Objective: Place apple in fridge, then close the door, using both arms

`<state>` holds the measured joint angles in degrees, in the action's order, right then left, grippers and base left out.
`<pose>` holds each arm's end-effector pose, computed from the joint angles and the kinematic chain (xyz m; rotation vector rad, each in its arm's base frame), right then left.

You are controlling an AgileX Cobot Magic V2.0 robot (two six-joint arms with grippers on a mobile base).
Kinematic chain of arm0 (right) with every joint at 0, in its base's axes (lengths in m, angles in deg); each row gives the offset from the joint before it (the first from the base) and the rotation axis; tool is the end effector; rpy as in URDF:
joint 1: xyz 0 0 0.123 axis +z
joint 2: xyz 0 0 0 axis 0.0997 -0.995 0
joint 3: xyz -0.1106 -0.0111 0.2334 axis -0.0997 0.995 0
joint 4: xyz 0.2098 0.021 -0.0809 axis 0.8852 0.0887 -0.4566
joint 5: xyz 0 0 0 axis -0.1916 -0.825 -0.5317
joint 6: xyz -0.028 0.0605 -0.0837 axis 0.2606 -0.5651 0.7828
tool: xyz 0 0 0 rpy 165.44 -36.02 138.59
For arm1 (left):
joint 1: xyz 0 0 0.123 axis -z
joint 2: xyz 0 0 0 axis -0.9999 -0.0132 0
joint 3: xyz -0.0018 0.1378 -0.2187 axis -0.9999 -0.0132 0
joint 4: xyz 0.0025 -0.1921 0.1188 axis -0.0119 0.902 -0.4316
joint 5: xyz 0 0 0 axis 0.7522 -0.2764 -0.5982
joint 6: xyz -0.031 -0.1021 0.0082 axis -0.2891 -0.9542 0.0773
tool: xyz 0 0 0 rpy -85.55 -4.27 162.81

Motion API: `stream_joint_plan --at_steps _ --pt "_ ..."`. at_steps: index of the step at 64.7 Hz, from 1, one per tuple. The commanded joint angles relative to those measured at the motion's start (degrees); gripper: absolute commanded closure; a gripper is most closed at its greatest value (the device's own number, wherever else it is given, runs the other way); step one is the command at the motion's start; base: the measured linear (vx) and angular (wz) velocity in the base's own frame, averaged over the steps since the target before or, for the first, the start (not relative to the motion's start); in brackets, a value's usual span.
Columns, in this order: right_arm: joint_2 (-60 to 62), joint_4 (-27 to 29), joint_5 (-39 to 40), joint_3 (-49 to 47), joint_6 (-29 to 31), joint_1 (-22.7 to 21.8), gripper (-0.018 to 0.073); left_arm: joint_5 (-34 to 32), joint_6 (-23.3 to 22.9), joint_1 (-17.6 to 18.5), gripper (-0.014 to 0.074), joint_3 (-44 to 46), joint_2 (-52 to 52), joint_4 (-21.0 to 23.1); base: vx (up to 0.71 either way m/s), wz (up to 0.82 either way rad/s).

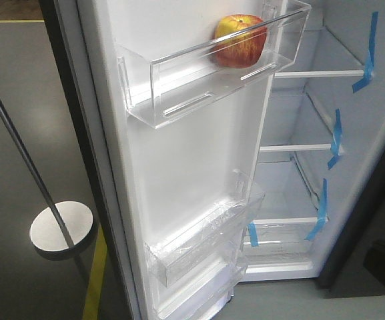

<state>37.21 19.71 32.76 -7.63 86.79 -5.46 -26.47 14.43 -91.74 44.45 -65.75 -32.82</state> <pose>0.0591 0.0656 0.3138 -0.4914 1.7171 0.5725 0.0729 0.0030 0.2065 -0.7030 1.3767 -0.6877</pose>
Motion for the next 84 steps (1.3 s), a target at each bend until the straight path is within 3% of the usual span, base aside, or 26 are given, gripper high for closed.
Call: stream_joint_plan --at_steps 1,8,15,22,29,34,46,56,65,70,84 --pt "2.75 1.95 2.32 -0.38 -1.51 -0.27 0.0565 -6.64 -7.12 0.18 0.0603 1.38 0.84 4.28 0.0 0.0" --pt "4.44 0.54 1.4 -0.38 -2.94 -0.27 0.0565 -10.67 -13.4 0.18 0.0603 1.38 0.84 9.82 0.0 0.0" --pt "4.5 -0.09 0.12 -0.38 -3.79 -0.27 0.0565 -17.36 -22.61 0.18 0.0603 1.59 0.84 15.02 0.0 0.0" --pt "4.5 -0.02 -0.36 -0.38 -3.79 -0.27 0.0565 -27.1 -30.71 0.18 0.0603 1.65 0.84 14.37 0.0 0.0" --pt "4.5 -0.02 -0.07 -0.38 -3.79 -0.27 0.0565 -35.31 -36.2 0.18 0.0603 3.09 0.84 10.63 0.0 0.0" --pt "4.5 0.04 -0.06 -0.38 -3.79 -0.27 0.0565 -34.69 -37.72 0.18 0.0603 6.6 0.76 8.33 0.0 0.0" --pt "4.5 0.24 -0.06 -0.38 -3.79 -0.27 0.0565 -26.35 -37.6 0.18 0.0603 18.89 -2.27 0.53 0.0 0.0" --pt "4.5 0.24 -0.11 -0.38 -3.79 -0.27 0.0565 -24.78 -37.6 0.18 0.0603 30.16 -9.85 -11.4 0.0 0.0" --pt "4.5 0.24 -0.28 -0.38 -3.79 -0.27 0.0565 -24.97 -37.73 0.18 0.0603 38.88 -18.33 -19.35 0.0 0.0" --pt "4.5 0.69 -0.27 -0.38 -3.79 -0.27 0.0565 -24.97 -37.78 0.18 0.0603 42.33 -23.74 -21.44 0.0 0.0" --pt "4.5 1.19 -0.27 -0.38 -3.79 -0.27 0.0565 -26.03 -37.78 0.18 0.0603 49.72 -39.22 -21.5 0.0 0.0"
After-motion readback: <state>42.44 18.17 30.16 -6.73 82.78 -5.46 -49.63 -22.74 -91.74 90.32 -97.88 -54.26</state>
